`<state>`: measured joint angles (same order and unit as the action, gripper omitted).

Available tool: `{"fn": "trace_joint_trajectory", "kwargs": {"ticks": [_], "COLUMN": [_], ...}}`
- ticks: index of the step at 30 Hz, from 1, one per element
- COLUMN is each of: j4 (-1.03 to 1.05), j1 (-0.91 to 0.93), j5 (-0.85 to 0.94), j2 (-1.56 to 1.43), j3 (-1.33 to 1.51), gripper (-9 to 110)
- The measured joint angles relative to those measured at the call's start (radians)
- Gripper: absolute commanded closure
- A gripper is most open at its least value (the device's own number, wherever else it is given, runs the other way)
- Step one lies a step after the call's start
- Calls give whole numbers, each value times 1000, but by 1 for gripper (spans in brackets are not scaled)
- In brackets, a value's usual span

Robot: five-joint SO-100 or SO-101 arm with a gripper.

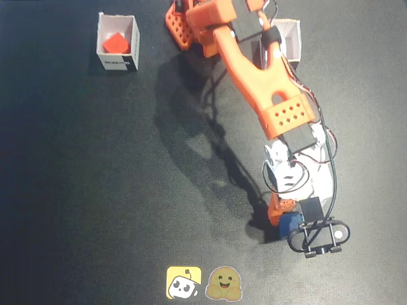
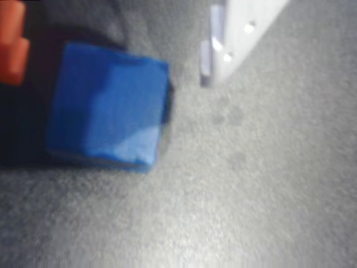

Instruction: Put the red cube in the right box and the blue cube in the left box.

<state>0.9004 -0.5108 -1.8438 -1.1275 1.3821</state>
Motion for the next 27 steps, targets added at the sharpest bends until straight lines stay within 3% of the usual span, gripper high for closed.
{"fn": "trace_joint_trajectory", "kwargs": {"ticks": [14,27], "j4": [0,0], "j1": [14,26], "j5": [-26,-37], "j2": [97,163], "j3": [-77,-127], "gripper": [80,90]}}
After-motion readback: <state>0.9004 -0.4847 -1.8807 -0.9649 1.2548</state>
